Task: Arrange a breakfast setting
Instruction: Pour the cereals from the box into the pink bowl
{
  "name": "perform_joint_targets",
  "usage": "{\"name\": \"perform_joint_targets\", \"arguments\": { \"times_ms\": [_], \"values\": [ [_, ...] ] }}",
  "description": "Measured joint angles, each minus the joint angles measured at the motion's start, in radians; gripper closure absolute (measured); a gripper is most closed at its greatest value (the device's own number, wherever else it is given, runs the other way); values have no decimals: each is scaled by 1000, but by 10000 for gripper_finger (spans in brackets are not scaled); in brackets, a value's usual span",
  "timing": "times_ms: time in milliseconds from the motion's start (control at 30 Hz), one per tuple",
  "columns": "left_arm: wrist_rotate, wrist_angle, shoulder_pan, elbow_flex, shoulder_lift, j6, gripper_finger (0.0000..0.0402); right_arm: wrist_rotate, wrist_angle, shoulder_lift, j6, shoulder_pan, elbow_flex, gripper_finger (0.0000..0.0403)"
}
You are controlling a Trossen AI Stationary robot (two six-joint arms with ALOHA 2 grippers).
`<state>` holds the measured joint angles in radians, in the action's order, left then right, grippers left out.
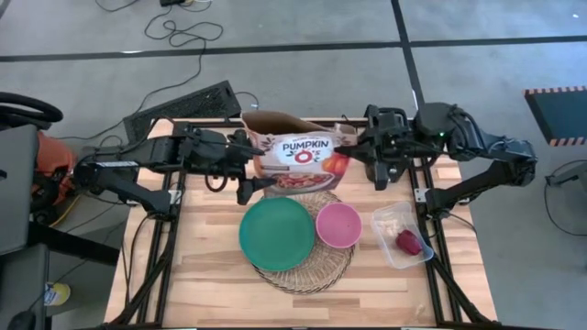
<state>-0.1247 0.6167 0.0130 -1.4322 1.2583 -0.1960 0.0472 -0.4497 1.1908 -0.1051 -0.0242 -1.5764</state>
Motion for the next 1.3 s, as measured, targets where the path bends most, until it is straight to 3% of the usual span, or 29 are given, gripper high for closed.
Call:
{"name": "perform_joint_targets", "arguments": {
  "times_ms": [333,633,767,1100,1300],
  "values": [
    [-12,-42,-1,1,3,13,73,1,52,22,-3,0,0,380],
    [-12,-29,0,2,-5,29,204,4,58,38,-2,-1,-1,377],
    [-14,-25,-2,2,-5,35,240,4,55,39,0,-2,-1,364],
    [-11,31,-22,2,-46,42,250,4,52,45,-36,10,0,339],
    [-12,73,-29,2,-78,49,250,3,50,40,-60,18,0,257]
  ]
}}
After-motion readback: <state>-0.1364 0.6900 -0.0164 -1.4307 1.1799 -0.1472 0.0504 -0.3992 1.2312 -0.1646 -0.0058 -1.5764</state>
